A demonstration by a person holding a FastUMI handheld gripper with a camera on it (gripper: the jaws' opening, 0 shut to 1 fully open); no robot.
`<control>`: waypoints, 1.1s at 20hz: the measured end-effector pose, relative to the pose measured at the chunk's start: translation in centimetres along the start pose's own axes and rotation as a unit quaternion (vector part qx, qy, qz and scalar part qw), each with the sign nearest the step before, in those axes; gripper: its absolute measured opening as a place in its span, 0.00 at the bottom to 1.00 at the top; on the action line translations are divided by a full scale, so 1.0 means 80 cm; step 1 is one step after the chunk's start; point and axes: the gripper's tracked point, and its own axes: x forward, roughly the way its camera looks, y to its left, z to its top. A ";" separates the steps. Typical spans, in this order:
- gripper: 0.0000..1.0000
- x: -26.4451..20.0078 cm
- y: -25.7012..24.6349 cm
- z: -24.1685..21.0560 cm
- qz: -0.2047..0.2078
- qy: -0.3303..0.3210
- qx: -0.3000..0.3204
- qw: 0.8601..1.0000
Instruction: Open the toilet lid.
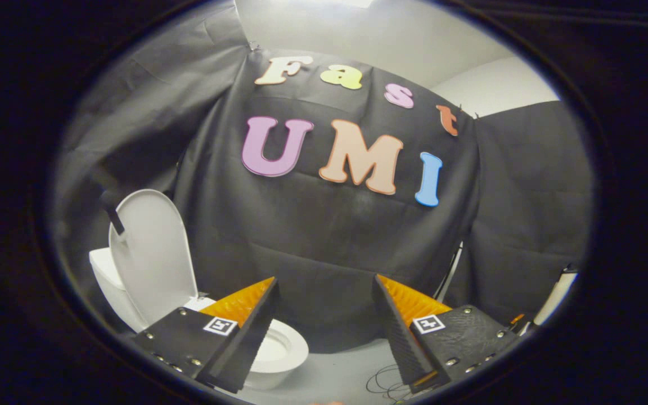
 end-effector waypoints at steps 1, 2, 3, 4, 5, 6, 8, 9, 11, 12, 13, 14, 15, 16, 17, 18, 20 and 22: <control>0.98 0.001 -0.005 -0.015 -0.001 0.005 0.001 1.000; 0.98 0.001 -0.011 -0.033 -0.004 0.015 0.003 1.000; 0.98 0.002 -0.016 -0.051 -0.008 0.025 0.008 1.000; 0.98 0.001 -0.019 -0.068 -0.011 0.036 0.017 0.999; 0.98 0.002 -0.023 -0.079 -0.017 0.044 0.030 0.998; 0.98 0.001 -0.024 -0.088 -0.018 0.048 0.045 0.998; 0.98 0.000 -0.022 -0.104 -0.021 0.056 0.063 0.996; 0.98 -0.001 -0.023 -0.112 -0.025 0.064 0.069 0.995; 0.98 -0.005 -0.028 -0.119 -0.033 0.073 0.075 0.994; 0.98 -0.008 -0.030 -0.118 -0.035 0.073 0.079 0.994; 0.98 -0.011 -0.030 -0.118 -0.037 0.072 0.085 0.993; 0.98 -0.013 -0.031 -0.118 -0.039 0.071 0.089 0.993; 0.98 -0.016 -0.031 -0.118 -0.041 0.070 0.092 0.992; 0.98 -0.017 -0.032 -0.117 -0.043 0.069 0.095 0.992; 0.98 -0.018 -0.035 -0.117 -0.047 0.069 0.096 0.992; 0.98 -0.019 -0.040 -0.119 -0.054 0.073 0.097 0.991; 0.98 -0.022 -0.044 -0.121 -0.061 0.076 0.101 0.990; 0.98 -0.024 -0.047 -0.121 -0.066 0.077 0.102 0.990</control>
